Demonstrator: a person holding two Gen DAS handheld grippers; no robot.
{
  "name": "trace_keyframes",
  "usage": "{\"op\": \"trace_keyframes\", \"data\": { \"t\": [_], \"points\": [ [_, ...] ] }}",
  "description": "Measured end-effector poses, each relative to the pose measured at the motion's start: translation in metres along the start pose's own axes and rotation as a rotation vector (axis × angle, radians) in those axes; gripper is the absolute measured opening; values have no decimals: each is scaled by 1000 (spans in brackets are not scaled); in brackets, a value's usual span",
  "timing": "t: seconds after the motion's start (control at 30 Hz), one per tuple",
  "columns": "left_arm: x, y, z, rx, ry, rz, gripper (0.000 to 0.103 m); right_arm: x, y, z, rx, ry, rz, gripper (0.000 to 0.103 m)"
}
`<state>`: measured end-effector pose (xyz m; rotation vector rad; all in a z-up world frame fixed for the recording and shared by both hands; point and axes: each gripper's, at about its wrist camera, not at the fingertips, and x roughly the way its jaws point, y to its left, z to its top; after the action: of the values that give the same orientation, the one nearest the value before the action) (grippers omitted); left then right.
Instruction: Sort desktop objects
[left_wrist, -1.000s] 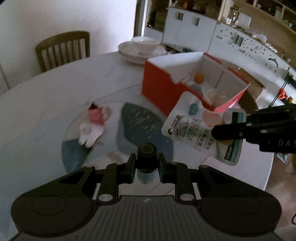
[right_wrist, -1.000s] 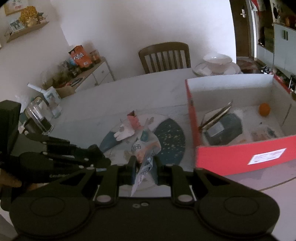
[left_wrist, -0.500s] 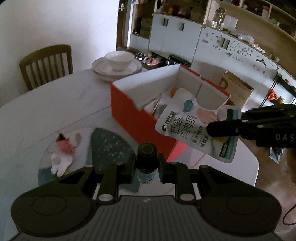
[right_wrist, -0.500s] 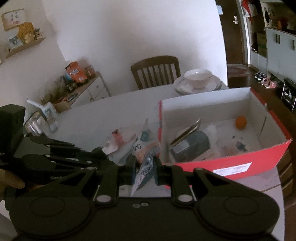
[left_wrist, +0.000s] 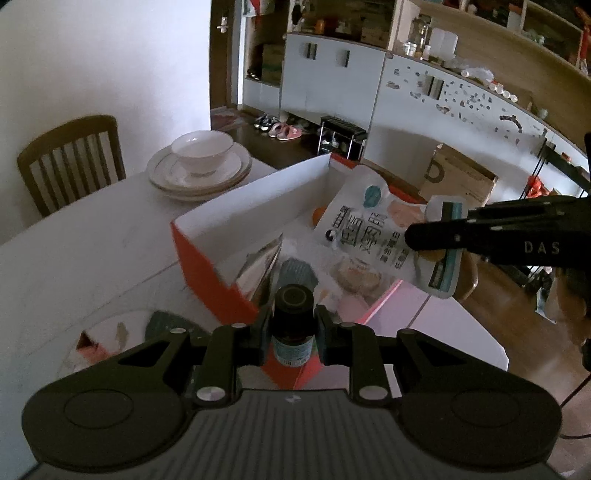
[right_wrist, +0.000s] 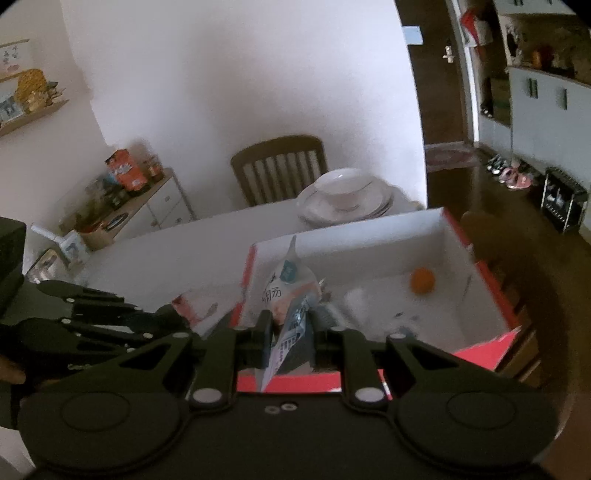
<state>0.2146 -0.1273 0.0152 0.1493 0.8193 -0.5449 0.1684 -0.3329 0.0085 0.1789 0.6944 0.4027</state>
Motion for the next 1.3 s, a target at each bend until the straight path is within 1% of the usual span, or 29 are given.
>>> {"op": "trace_keyframes", "data": {
  "t": [0.23, 0.53, 0.67, 0.8, 0.9, 1.17, 1.3],
  "points": [
    [29, -13, 29, 9, 16, -13, 23, 3, -36, 11, 5, -17, -69, 17],
    [83, -31, 59, 53, 83, -15, 23, 30, -74, 19, -10, 25, -147, 17],
    [107, -33, 70, 63, 116, -4, 23, 51, -80, 23, -47, 42, -171, 17],
    [131, -28, 79, 28, 152, -10, 23, 69, -85, 24, -71, 60, -191, 17],
    [148, -28, 85, 33, 175, 2, 23, 79, -87, 24, -92, 77, -197, 17],
    [188, -34, 97, 83, 231, 10, 23, 103, -78, 17, -231, 130, -243, 17],
    [203, -33, 98, 87, 266, 9, 23, 113, -74, 10, -291, 153, -260, 17]
  ]
}}
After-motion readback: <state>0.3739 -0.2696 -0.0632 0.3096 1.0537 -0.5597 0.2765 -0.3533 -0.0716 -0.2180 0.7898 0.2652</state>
